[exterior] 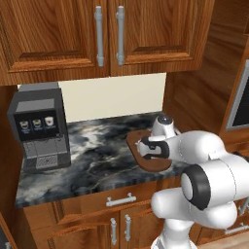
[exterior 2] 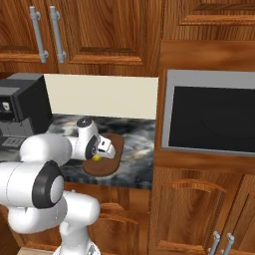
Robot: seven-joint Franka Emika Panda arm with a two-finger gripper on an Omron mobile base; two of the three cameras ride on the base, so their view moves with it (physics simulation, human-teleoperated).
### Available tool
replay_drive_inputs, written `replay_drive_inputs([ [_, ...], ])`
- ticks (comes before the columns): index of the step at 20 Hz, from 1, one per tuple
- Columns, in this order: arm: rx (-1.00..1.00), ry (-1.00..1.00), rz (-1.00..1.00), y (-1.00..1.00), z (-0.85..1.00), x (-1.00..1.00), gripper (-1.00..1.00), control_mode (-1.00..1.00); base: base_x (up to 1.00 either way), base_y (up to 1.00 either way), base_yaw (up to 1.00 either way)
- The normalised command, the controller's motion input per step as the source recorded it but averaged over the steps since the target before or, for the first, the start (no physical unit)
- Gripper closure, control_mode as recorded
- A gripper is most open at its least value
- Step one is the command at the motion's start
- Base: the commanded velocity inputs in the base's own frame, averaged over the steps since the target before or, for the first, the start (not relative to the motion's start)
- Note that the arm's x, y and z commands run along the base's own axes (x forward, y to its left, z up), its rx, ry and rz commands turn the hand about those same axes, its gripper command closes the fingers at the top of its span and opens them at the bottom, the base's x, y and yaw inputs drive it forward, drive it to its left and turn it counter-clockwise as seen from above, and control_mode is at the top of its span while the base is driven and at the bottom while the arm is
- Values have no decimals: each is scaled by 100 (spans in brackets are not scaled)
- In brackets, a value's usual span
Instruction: Retrieve a lemon from the fridge and place it on the cutting board with the fish.
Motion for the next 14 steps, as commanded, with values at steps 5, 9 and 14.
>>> replay_drive_inputs([
  [5,0,0,0,0,-11,6,100,-100,0,0,0],
  [9,0,1,0,0,-12,1,100,-100,0,0,0],
  [14,0,1,0,0,-4,0,100,-100,0,0,0],
])
